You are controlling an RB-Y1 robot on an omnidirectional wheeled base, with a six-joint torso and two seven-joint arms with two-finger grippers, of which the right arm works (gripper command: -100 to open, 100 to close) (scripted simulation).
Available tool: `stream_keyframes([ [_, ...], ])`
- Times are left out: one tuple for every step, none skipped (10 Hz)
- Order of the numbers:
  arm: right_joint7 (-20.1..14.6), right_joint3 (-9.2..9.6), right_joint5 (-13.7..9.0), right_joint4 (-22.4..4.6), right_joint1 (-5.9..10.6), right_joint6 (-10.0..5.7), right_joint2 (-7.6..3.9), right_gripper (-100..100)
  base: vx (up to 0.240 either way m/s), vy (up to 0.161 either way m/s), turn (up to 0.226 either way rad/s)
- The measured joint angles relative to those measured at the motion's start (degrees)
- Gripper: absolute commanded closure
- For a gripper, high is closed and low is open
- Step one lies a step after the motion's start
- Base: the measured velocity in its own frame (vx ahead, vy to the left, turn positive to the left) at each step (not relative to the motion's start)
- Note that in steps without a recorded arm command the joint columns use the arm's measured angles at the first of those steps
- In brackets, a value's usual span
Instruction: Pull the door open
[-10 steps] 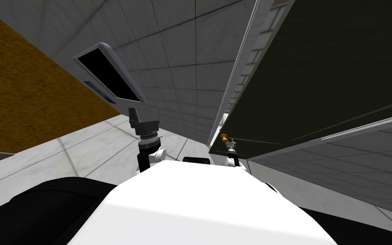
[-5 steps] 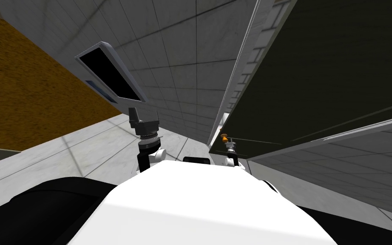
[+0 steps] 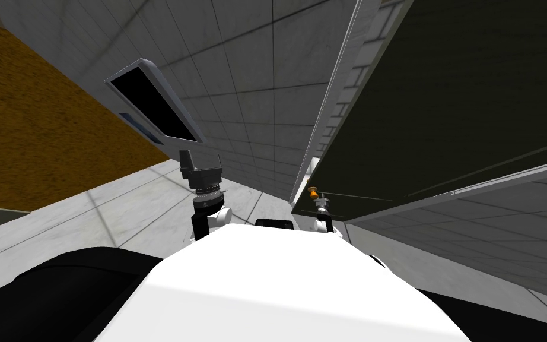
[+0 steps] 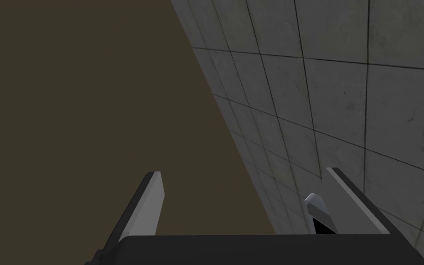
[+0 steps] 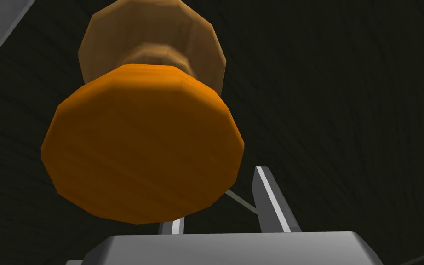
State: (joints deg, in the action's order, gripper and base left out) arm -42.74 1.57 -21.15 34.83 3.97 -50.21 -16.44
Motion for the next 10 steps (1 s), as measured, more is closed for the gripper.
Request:
stream_keyframes([
  [-0.7, -0.03, -0.5, 1.6, -0.51, 1.12, 0.04, -100, -0.037, -0.024, 0.010],
  [-1.4, 0.02, -0.8, 1.4, -0.18, 1.37, 0.27, -100, -0.044, -0.019, 0.070],
  [-2.8, 0.28, -1.2, 0.6, 0.20, 0.88, 0.35, -100, -0.029, -0.007, 0.041],
  [-4.7, 0.72, -1.3, -2.0, 1.44, -0.39, 0.15, -100, -0.010, 0.005, -0.012],
  [-4.9, 0.59, -1.5, 1.1, -0.53, 0.56, 0.09, -100, -0.009, 0.013, -0.021],
  [-4.9, 0.66, -1.5, -0.9, 0.71, 0.17, 0.36, -100, -0.002, 0.006, -0.018],
  [-4.8, 0.59, -1.5, -0.6, 0.66, 0.40, 0.37, -100, -0.018, -0.013, 0.035],
  [-5.3, 0.55, -2.1, 1.3, -0.32, 1.19, 0.70, -100, -0.032, -0.011, 0.017],
  [-6.1, 0.65, -2.3, 2.0, -0.55, 1.71, 0.73, -100, -0.034, -0.008, 0.037],
  [-7.3, 0.72, -2.9, 4.2, -1.63, 2.79, 0.50, -100, -0.030, -0.013, 0.028],
])
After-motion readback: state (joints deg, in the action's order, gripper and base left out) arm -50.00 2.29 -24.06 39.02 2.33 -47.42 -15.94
